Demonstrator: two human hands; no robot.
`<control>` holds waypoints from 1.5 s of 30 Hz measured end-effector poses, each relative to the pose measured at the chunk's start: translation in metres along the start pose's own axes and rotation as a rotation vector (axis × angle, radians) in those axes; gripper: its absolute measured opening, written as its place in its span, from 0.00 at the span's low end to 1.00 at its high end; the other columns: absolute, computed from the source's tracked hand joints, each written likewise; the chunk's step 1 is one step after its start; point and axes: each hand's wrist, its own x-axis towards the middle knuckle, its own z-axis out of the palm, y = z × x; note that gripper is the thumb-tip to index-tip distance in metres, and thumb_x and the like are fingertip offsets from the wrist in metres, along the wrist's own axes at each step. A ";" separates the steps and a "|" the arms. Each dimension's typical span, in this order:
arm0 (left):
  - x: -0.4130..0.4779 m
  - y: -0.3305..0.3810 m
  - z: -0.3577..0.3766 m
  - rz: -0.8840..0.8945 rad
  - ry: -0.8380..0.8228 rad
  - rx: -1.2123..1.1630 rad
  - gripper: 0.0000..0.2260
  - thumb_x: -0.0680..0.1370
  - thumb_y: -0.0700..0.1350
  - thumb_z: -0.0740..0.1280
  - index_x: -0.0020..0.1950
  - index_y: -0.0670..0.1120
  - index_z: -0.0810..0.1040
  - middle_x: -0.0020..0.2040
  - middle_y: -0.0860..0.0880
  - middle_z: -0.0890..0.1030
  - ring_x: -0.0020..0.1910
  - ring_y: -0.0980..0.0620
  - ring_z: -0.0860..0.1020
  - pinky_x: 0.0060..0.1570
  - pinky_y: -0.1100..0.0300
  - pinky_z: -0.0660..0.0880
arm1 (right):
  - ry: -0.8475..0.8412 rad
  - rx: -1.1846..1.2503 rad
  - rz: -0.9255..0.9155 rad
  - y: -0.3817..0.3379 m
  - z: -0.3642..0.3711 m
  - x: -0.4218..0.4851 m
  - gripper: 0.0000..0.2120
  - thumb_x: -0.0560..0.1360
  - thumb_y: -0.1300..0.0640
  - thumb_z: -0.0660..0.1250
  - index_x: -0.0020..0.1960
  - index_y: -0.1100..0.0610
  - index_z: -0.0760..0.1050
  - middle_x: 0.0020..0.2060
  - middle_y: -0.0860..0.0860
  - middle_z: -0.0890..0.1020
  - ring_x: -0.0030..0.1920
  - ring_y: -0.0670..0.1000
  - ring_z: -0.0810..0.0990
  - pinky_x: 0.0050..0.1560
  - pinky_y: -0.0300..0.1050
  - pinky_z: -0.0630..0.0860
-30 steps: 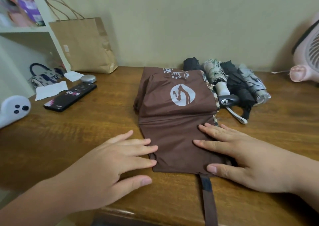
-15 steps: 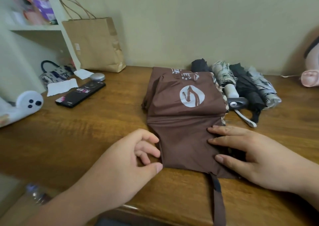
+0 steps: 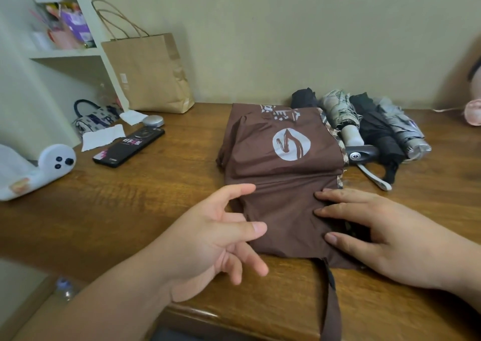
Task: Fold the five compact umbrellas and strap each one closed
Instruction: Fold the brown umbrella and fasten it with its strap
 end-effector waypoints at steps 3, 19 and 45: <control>-0.002 -0.003 -0.001 0.039 0.032 0.177 0.23 0.76 0.36 0.74 0.67 0.51 0.73 0.45 0.43 0.85 0.29 0.43 0.81 0.20 0.60 0.73 | -0.012 0.019 0.000 -0.001 -0.001 0.000 0.30 0.74 0.26 0.54 0.70 0.37 0.75 0.75 0.33 0.66 0.75 0.31 0.59 0.73 0.28 0.55; -0.005 -0.016 -0.004 0.313 0.259 1.049 0.03 0.76 0.54 0.73 0.44 0.57 0.86 0.41 0.61 0.79 0.36 0.62 0.76 0.36 0.68 0.69 | -0.212 0.125 0.010 0.007 -0.018 -0.007 0.20 0.71 0.31 0.61 0.61 0.16 0.65 0.73 0.21 0.57 0.75 0.26 0.49 0.74 0.26 0.45; 0.001 -0.028 -0.052 0.800 -0.298 1.484 0.24 0.82 0.70 0.49 0.76 0.67 0.67 0.82 0.59 0.58 0.83 0.50 0.53 0.75 0.52 0.53 | -0.172 0.370 -0.050 0.005 -0.049 -0.035 0.18 0.69 0.57 0.69 0.47 0.35 0.86 0.55 0.36 0.85 0.63 0.43 0.81 0.65 0.40 0.76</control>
